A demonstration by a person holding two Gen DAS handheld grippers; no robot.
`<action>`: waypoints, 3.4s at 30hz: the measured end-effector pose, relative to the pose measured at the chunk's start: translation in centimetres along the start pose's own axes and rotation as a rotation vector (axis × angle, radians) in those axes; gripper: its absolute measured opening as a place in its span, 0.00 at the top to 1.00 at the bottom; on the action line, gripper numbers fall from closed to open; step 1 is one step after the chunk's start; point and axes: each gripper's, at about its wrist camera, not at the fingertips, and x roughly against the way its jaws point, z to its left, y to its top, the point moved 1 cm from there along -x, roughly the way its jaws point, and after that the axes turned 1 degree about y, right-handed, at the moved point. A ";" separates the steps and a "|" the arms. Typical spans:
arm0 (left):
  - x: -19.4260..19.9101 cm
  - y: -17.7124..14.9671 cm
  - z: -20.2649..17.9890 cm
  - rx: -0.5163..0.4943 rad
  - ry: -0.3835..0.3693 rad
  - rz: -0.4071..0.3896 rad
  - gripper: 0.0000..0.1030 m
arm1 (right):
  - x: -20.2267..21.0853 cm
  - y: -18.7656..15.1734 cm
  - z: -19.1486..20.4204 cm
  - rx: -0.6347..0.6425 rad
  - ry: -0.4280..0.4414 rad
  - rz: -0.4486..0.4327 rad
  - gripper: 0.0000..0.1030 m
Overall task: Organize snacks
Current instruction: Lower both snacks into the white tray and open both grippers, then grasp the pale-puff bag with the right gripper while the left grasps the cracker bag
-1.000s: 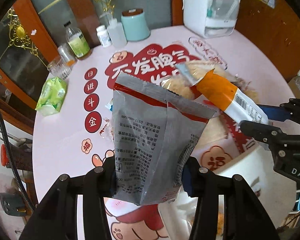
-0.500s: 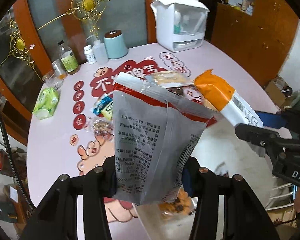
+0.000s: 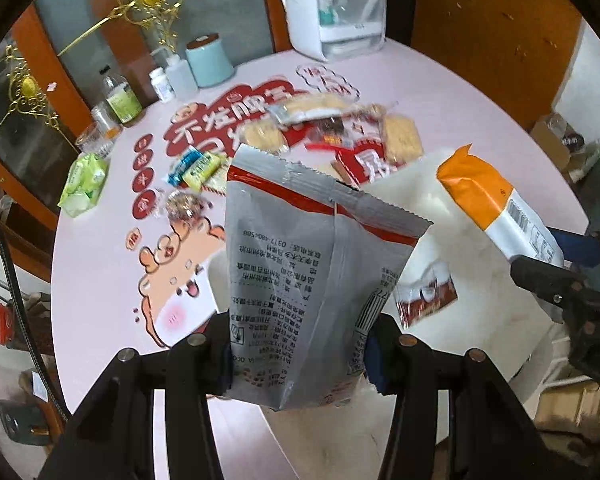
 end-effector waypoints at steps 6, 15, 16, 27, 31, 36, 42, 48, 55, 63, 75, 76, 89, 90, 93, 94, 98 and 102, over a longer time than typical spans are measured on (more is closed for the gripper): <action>-0.9 -1.0 -1.1 -0.028 -0.013 0.038 0.52 | -0.2 -0.1 -0.1 -0.018 -0.018 0.006 0.60; -1.6 -1.4 -0.8 -0.037 -0.018 0.071 0.47 | -1.4 0.1 0.5 -0.041 -0.017 0.042 0.60; -1.6 -1.4 -0.7 -0.035 -0.021 0.073 0.40 | -1.5 0.1 0.5 -0.045 -0.021 0.046 0.60; -1.5 -1.5 -0.6 -0.074 -0.034 0.065 0.11 | -1.9 0.7 1.1 -0.069 -0.029 0.009 0.58; -1.5 -1.5 -0.8 -0.100 -0.017 0.069 0.10 | -2.2 0.8 0.7 -0.101 -0.024 -0.008 0.58; -1.5 -1.3 -0.7 -0.115 0.005 0.067 0.10 | -2.8 1.1 0.3 -0.126 -0.009 -0.009 0.58; -1.7 -0.4 -0.3 -0.102 0.012 0.064 0.10 | -3.5 1.7 0.4 -0.118 -0.001 -0.010 0.58; -2.0 0.3 0.8 -0.054 0.018 0.067 0.10 | -4.4 2.7 0.5 -0.100 0.018 0.000 0.58; -2.4 1.3 2.0 -0.009 0.039 0.074 0.10 | -5.3 4.1 0.2 -0.088 0.041 -0.008 0.58; -2.1 4.3 3.0 0.037 0.075 0.012 0.10 | -5.8 6.3 -1.7 -0.087 0.063 -0.032 0.58; -2.9 11.4 4.9 0.065 0.107 -0.058 0.10 | -7.3 12.8 -10.0 -0.189 0.067 -0.025 0.53; -3.2 12.2 5.0 0.058 0.105 -0.059 0.10 | -7.9 13.7 -10.9 -0.202 0.074 -0.013 0.51; -14.6 22.3 2.0 -0.220 0.133 -0.002 0.10 | -20.5 18.8 -15.0 -0.351 0.137 0.264 0.44; -15.7 22.7 1.9 -0.230 0.119 0.017 0.10 | -21.2 18.9 -14.9 -0.353 0.147 0.282 0.44; -18.8 23.7 1.7 -0.246 0.094 0.060 0.10 | -22.8 18.9 -14.5 -0.347 0.136 0.315 0.44; -19.7 23.9 1.5 -0.256 0.102 0.068 0.10 | -23.2 19.0 -14.4 -0.344 0.129 0.325 0.44; -22.9 24.4 0.8 -0.328 0.158 0.089 0.10 | -24.1 19.5 -14.2 -0.353 0.126 0.342 0.43; -25.1 24.6 -0.1 -0.409 0.223 0.096 0.10 | -24.6 20.2 -13.9 -0.341 0.113 0.357 0.40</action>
